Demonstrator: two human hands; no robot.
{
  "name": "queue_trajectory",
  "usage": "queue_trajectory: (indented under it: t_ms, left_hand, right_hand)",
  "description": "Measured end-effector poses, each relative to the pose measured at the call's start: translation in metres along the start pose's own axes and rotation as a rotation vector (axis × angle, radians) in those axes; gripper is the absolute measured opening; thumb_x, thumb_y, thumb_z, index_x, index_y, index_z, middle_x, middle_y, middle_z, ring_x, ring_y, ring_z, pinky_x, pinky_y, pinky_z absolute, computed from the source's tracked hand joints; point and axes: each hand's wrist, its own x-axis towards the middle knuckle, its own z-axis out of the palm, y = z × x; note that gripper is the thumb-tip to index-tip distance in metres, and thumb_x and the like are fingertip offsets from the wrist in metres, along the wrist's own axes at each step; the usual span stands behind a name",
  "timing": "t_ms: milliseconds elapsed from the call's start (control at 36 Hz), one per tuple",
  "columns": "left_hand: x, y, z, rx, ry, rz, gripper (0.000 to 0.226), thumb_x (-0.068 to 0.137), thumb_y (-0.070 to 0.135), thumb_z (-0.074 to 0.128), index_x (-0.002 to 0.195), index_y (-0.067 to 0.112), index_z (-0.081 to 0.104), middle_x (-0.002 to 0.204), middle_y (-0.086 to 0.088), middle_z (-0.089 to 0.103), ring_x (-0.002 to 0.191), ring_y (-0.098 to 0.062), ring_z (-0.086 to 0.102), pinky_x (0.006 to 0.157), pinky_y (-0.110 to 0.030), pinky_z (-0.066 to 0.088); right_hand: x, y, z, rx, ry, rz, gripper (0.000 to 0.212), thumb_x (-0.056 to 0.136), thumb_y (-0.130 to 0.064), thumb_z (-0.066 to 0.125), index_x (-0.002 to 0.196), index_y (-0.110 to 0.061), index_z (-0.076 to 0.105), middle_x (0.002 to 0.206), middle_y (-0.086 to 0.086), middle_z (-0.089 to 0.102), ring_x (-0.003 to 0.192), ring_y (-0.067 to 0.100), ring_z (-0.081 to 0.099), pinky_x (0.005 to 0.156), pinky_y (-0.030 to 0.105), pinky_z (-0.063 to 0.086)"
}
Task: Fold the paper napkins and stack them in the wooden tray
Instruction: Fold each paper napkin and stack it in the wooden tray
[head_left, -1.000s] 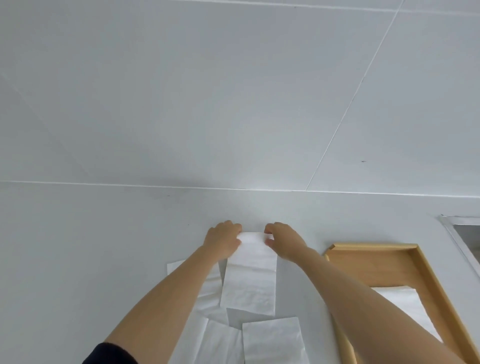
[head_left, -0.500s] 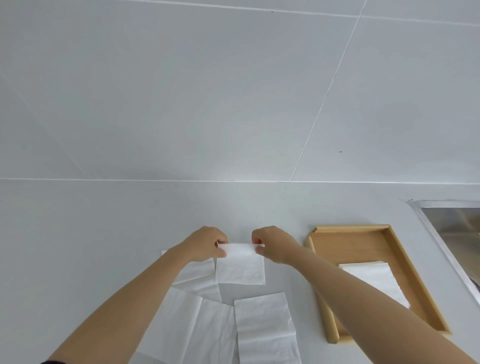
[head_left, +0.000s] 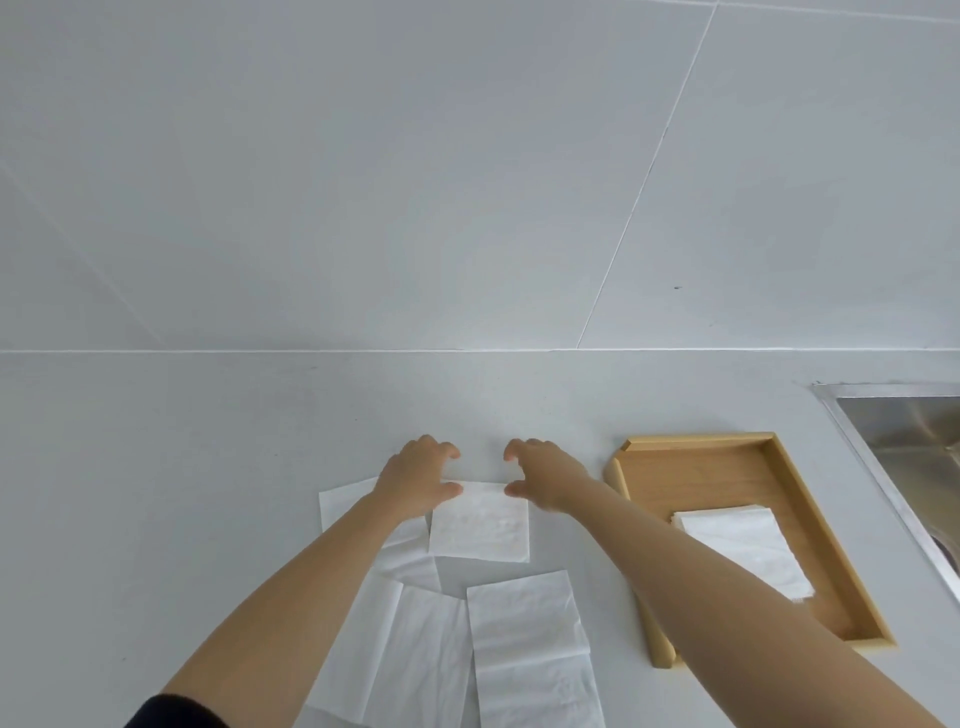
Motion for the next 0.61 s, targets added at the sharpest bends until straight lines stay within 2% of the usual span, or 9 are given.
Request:
queue_trajectory:
  t_ms: [250, 417, 500, 611]
  left_hand:
    - [0.013, 0.010, 0.017, 0.066, -0.054, -0.091, 0.056, 0.075, 0.023, 0.071, 0.124, 0.017, 0.044, 0.132, -0.008, 0.038, 0.125, -0.026, 0.036, 0.099, -0.033, 0.034]
    - [0.011, 0.012, 0.018, 0.153, -0.077, -0.099, 0.039, 0.078, 0.027, 0.068, 0.114, 0.018, 0.056, 0.129, -0.008, 0.038, 0.122, -0.027, 0.035, 0.100, -0.033, 0.033]
    - [0.008, 0.014, 0.018, 0.204, -0.089, -0.109, 0.031, 0.080, 0.028, 0.064, 0.109, 0.019, 0.062, 0.128, -0.008, 0.039, 0.122, -0.028, 0.035, 0.100, -0.034, 0.033]
    - [0.003, 0.015, 0.020, 0.187, -0.064, -0.125, 0.027, 0.080, 0.026, 0.061, 0.106, 0.017, 0.063, 0.125, -0.008, 0.042, 0.120, -0.027, 0.037, 0.098, -0.034, 0.034]
  right_hand:
    - [0.004, 0.005, 0.023, -0.009, 0.022, 0.047, 0.052, 0.084, -0.019, 0.065, 0.128, -0.011, 0.040, 0.131, 0.009, 0.047, 0.124, 0.026, 0.038, 0.097, 0.037, 0.040]
    - [0.003, 0.007, 0.025, 0.084, -0.060, 0.117, 0.043, 0.084, -0.019, 0.064, 0.122, -0.009, 0.045, 0.127, 0.014, 0.052, 0.117, 0.029, 0.048, 0.093, 0.036, 0.043]
    - [0.002, 0.008, 0.028, 0.050, -0.081, 0.104, 0.036, 0.086, -0.020, 0.062, 0.119, -0.007, 0.054, 0.128, 0.012, 0.055, 0.122, 0.028, 0.044, 0.097, 0.036, 0.043]
    - [-0.004, 0.008, 0.029, 0.027, -0.102, 0.096, 0.033, 0.088, -0.021, 0.058, 0.117, -0.005, 0.056, 0.128, 0.015, 0.051, 0.122, 0.030, 0.042, 0.099, 0.037, 0.041]
